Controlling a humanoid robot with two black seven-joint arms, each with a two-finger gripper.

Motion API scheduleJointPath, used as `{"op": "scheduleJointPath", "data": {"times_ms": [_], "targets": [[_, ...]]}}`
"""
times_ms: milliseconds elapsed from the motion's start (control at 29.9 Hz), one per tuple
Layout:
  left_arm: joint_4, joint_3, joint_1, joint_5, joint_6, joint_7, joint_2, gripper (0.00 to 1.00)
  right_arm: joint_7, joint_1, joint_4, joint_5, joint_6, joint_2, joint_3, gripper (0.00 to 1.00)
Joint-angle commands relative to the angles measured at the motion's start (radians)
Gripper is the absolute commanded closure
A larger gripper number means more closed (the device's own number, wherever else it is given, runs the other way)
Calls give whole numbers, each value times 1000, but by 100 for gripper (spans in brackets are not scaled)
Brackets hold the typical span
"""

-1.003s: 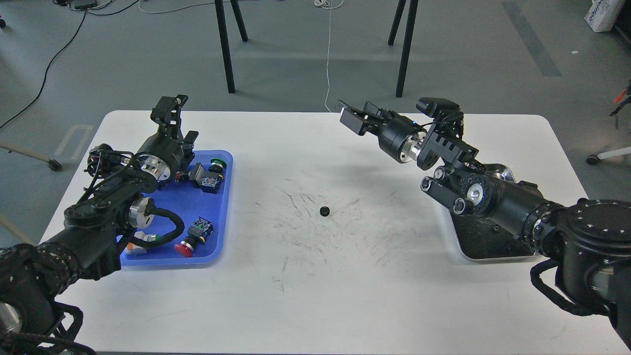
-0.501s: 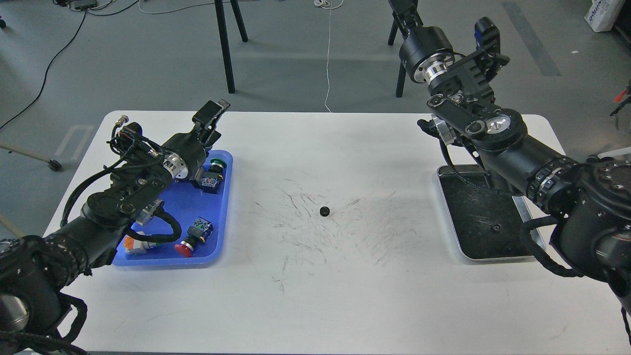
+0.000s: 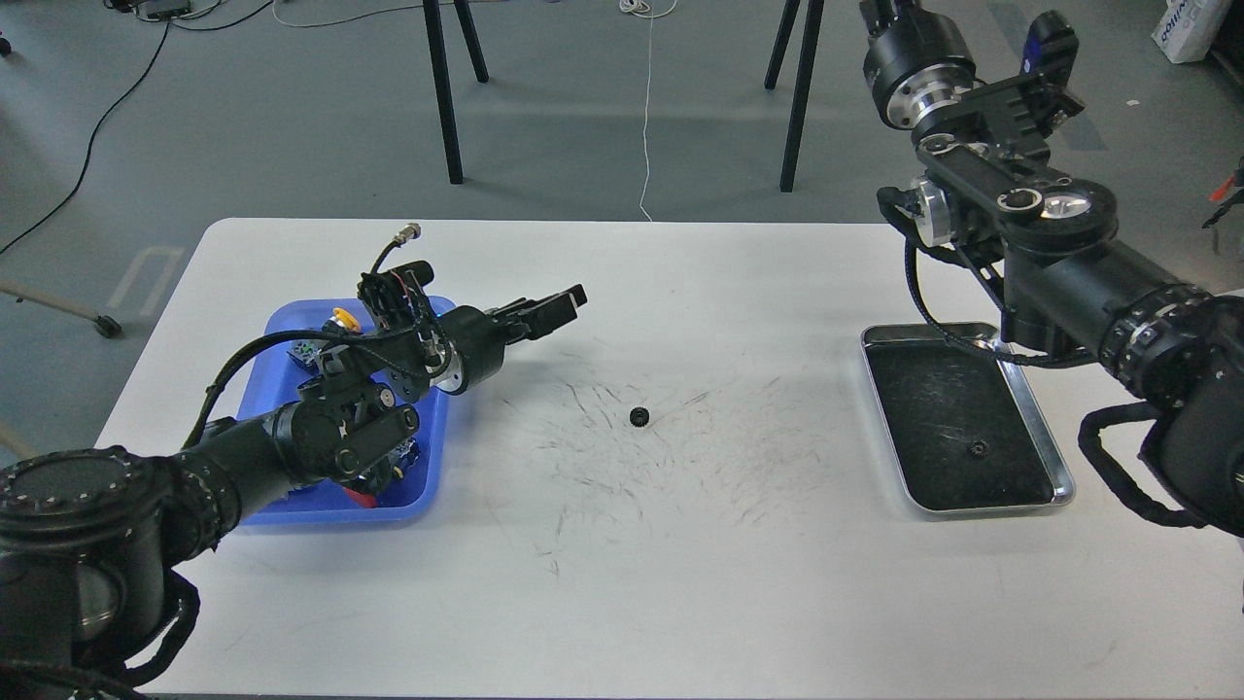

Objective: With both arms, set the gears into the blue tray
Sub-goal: 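Extend the left gripper from the blue tray toward the table center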

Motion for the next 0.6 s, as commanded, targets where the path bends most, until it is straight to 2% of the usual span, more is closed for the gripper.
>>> {"op": "scheduleJointPath", "data": {"times_ms": [0, 334, 568], "targets": [[-29, 63, -16, 131, 67, 0, -24, 0, -1, -2, 0, 20, 2, -39, 0, 3], [-65, 72, -50, 535, 139, 0, -28, 0, -3, -9, -1, 22, 3, -62, 0, 2], [-63, 97, -65, 574, 150, 0, -35, 3, -3, -8, -1, 22, 3, -64, -8, 2]]}}
